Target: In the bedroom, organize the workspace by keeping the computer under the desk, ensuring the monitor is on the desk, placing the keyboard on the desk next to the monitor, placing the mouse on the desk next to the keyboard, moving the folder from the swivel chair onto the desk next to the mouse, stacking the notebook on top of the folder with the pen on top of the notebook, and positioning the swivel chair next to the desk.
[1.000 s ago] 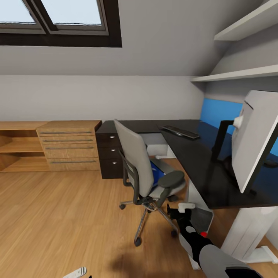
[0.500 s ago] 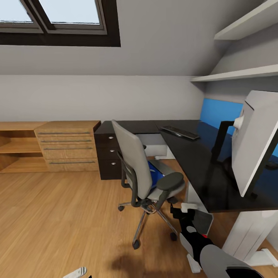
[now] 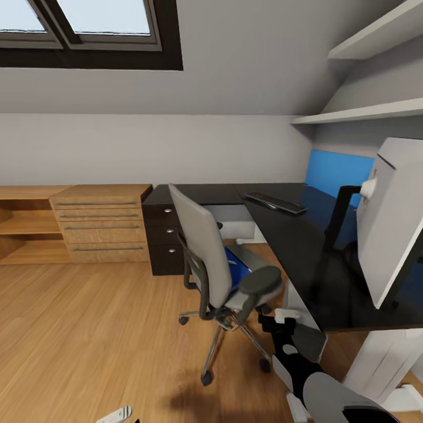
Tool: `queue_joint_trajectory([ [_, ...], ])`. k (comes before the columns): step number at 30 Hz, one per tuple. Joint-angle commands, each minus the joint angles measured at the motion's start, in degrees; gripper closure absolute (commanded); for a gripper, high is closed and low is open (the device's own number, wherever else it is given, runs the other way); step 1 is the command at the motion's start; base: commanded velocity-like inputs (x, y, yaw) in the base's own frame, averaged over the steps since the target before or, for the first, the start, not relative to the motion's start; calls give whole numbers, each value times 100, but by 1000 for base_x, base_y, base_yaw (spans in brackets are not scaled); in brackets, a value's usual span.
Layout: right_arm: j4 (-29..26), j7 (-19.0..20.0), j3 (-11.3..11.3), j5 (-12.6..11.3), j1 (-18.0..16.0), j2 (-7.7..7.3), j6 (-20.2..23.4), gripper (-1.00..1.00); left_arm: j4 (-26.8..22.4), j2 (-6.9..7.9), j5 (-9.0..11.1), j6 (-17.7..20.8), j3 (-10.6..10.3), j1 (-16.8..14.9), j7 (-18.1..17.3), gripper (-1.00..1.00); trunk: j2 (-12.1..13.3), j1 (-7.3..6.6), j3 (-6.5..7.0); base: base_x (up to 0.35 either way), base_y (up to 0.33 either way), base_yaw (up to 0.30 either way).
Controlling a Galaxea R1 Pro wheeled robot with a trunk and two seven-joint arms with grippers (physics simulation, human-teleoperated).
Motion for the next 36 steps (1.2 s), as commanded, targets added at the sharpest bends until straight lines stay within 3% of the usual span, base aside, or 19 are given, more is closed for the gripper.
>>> queue_joint_trajectory([
  [1, 5, -22, -14, 28, -4, 3, -15, -100, -12, 0, 60, 35, 3, -1, 17, -100, -2, 1, -6, 192, 0, 0],
  [14, 5, -22, -12, 26, -5, 9, -40, -100, -12, 2, 60, 36, 3, -1, 20, -100, -2, 1, -6, 83, 0, 30],
  [30, 5, -15, -5, 26, -5, 12, -43, -100, -12, -1, 60, 28, 3, -1, 21, -100, -2, 1, -6, 0, 4, 220],
  [36, 5, -14, -11, 26, -6, 36, -43, -100, -15, -2, 53, -100, 3, -1, 26, -100, -2, 1, -6, -73, 214, 257],
])
